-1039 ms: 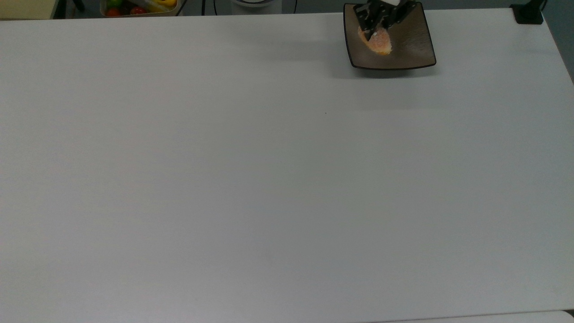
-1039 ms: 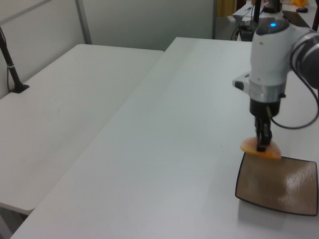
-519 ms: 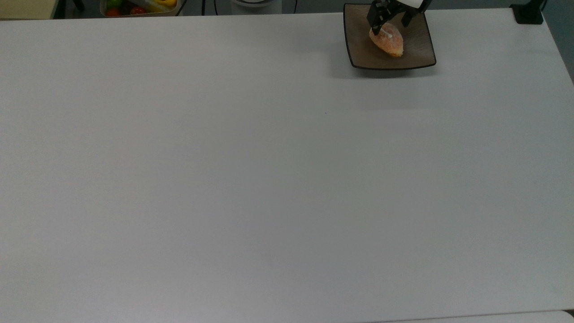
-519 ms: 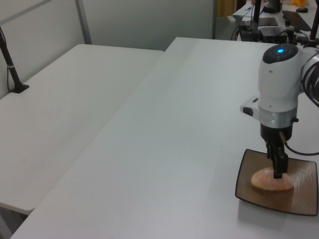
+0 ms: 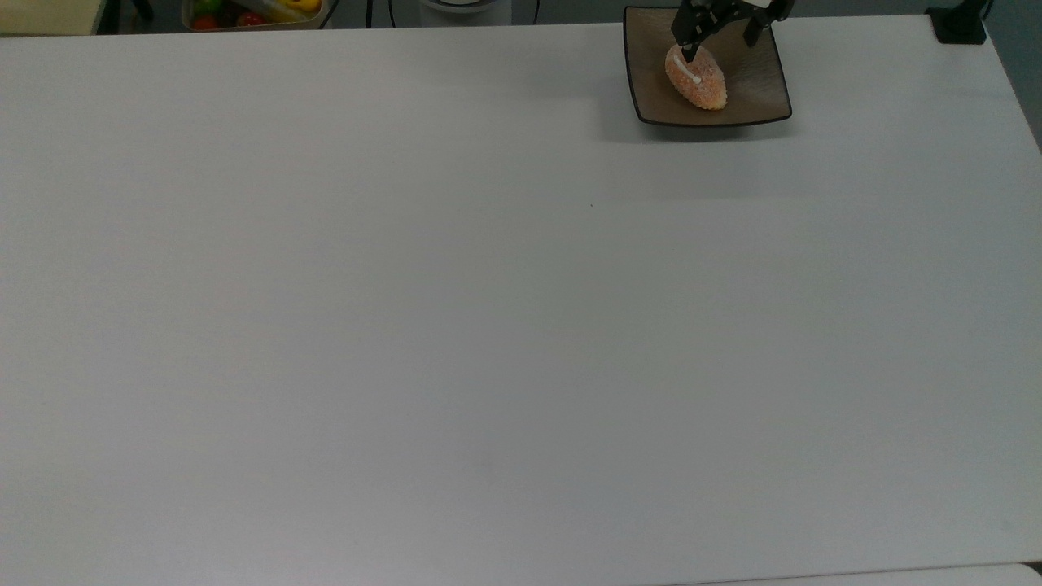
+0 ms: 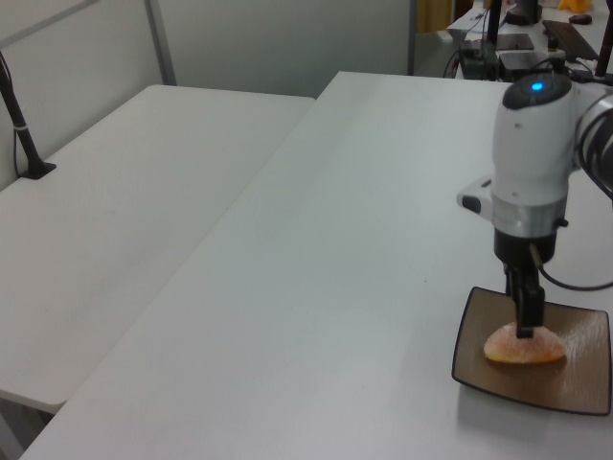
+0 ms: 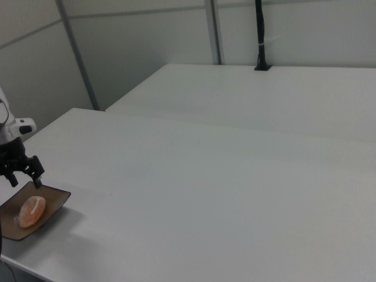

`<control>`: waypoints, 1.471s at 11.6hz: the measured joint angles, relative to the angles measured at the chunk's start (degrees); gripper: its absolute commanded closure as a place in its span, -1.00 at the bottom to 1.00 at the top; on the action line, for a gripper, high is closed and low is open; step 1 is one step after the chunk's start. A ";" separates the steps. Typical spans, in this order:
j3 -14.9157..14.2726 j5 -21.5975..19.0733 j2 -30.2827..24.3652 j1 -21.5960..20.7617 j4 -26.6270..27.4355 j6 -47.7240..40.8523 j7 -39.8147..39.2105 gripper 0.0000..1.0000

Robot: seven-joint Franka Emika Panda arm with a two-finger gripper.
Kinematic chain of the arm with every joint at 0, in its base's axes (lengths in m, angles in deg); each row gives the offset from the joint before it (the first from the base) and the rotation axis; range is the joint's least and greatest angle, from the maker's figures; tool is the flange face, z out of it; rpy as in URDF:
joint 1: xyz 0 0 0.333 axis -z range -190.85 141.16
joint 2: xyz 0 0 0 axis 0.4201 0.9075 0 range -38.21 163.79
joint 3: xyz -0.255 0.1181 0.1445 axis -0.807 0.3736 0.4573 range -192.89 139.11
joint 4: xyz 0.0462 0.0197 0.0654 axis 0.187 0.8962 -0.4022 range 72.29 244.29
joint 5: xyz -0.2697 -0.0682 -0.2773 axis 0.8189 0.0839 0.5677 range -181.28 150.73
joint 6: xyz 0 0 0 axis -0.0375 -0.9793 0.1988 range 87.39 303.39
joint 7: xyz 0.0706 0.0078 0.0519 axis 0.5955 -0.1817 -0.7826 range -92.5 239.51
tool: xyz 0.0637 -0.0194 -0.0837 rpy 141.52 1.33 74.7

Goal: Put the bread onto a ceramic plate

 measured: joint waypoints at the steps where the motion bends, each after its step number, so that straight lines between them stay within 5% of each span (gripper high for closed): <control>1: -0.30 0.00 -0.50 1.11 -1.13 -0.84 0.33 -1.00; 4: -6.95 0.01 -2.18 2.94 -6.90 -8.01 -0.15 -1.00; 8: -23.23 0.01 -2.61 3.51 -13.43 -11.53 -6.82 -1.00; 10: -28.76 0.01 -2.60 3.62 -13.88 -11.54 -10.65 -1.00; 17: -34.73 0.02 -2.47 3.73 -15.18 -11.21 -12.23 -1.00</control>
